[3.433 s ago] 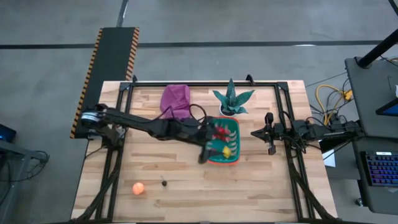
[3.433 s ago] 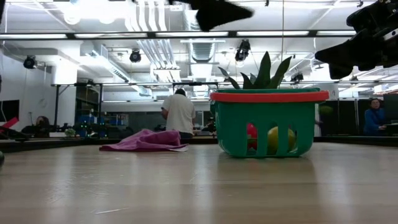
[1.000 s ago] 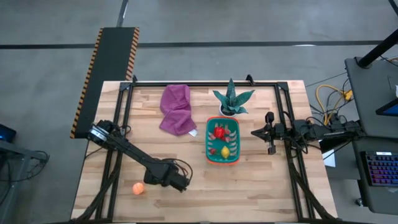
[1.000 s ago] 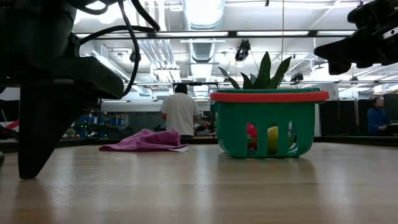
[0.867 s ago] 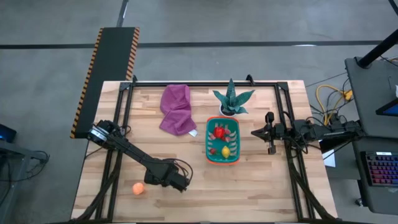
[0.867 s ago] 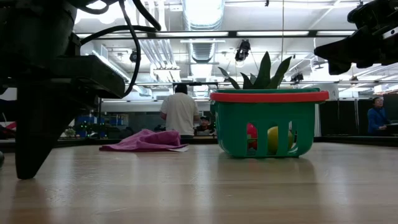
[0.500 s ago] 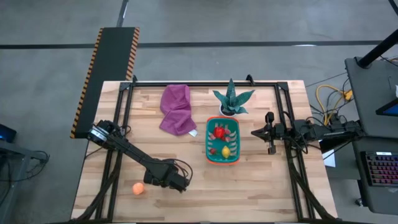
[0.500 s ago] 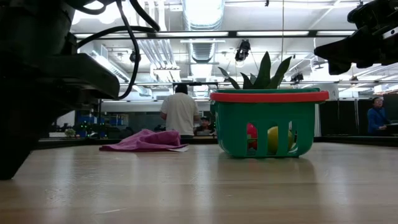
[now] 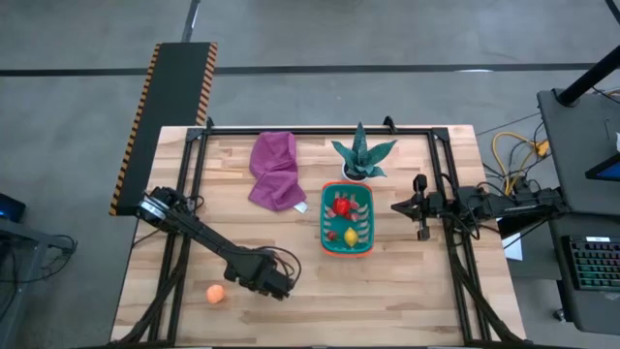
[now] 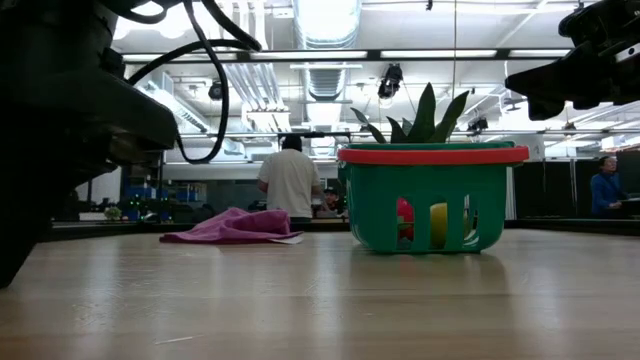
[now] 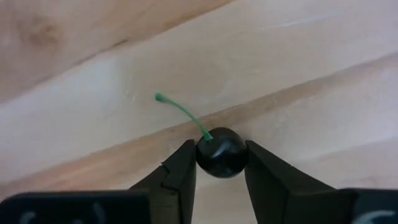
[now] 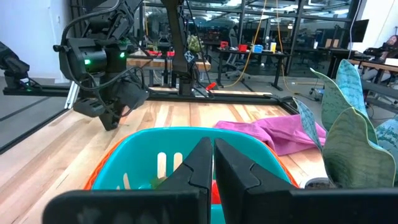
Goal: Pick and placing Produce into tupperware
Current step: Put the black cherry into the blue basket
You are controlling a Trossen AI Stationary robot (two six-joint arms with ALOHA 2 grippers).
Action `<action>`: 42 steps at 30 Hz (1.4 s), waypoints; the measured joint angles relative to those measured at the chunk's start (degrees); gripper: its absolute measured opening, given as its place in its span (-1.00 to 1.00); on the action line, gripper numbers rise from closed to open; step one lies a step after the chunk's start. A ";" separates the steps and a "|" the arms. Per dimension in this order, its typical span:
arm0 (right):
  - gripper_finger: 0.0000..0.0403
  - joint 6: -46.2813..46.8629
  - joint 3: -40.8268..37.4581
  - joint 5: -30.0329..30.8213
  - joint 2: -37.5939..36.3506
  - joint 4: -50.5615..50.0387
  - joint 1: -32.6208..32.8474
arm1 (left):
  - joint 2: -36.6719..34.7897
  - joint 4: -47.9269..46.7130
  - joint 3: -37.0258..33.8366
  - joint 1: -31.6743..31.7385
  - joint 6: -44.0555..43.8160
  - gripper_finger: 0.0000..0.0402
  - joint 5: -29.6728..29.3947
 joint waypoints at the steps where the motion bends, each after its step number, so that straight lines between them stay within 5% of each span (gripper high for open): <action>1: -0.96 0.02 0.00 0.00 0.00 0.02 0.00 | 0.00 0.01 0.00 0.00 1.45 -0.53 -0.54; 27: -0.96 0.02 0.00 0.00 -0.01 0.07 0.02 | -5.01 6.34 2.97 4.38 38.58 -0.53 -37.28; 32: -0.96 0.02 0.00 0.02 0.00 0.09 0.00 | -7.93 12.18 3.23 7.29 48.31 -0.53 -41.72; 42: -0.96 0.01 0.00 0.02 0.06 0.08 0.00 | -10.10 38.97 3.26 14.13 77.65 -0.53 -42.84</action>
